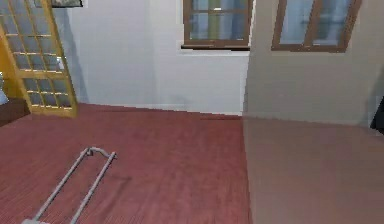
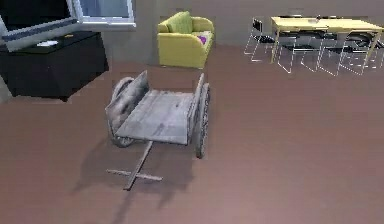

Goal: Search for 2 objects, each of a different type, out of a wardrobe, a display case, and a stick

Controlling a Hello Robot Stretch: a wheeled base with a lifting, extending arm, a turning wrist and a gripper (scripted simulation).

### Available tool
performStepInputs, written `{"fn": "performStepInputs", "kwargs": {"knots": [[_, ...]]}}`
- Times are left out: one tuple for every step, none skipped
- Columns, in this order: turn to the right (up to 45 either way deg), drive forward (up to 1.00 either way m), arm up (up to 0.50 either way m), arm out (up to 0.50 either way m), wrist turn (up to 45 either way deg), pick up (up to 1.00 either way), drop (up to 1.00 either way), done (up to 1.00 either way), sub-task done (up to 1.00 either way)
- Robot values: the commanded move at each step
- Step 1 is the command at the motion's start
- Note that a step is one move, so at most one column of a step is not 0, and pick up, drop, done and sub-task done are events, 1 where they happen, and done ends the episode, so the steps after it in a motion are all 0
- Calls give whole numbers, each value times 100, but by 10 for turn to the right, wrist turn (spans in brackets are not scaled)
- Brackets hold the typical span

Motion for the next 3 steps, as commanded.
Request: {"fn": "performStepInputs", "kwargs": {"knots": [[0, 100, 0, 0, 0, 0, 0, 0, 0], [0, 60, 0, 0, 0, 0, 0, 0, 0], [-300, 0, 0, 0, 0, 0, 0, 0, 0]]}}
